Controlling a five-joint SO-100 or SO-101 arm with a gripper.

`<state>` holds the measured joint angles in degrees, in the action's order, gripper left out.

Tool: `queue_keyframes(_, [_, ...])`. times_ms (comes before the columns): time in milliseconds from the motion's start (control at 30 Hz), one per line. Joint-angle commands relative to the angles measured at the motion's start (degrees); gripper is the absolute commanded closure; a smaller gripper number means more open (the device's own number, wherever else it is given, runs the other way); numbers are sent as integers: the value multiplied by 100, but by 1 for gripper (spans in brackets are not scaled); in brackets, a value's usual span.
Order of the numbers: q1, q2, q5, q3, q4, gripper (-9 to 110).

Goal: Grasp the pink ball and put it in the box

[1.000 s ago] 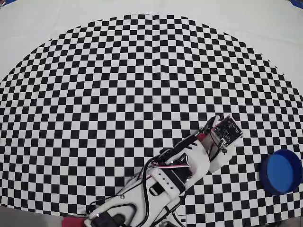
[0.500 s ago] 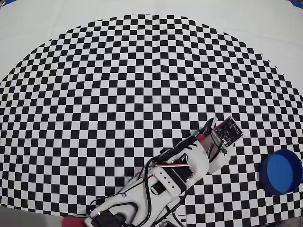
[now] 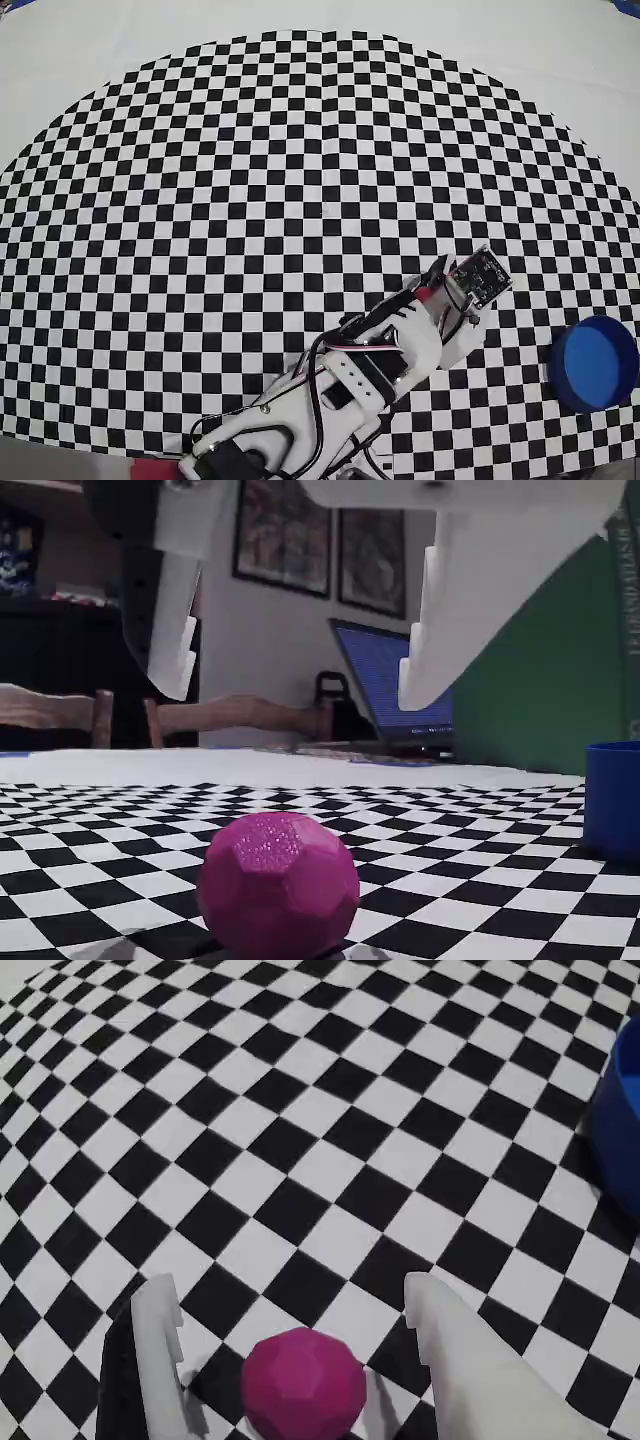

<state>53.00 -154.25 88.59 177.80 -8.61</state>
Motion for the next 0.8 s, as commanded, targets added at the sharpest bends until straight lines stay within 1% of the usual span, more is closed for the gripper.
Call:
queue_keyframes(0, [35, 53, 79, 53, -26, 76])
queue_keyframes(767, [44, 703, 97, 26, -44, 76])
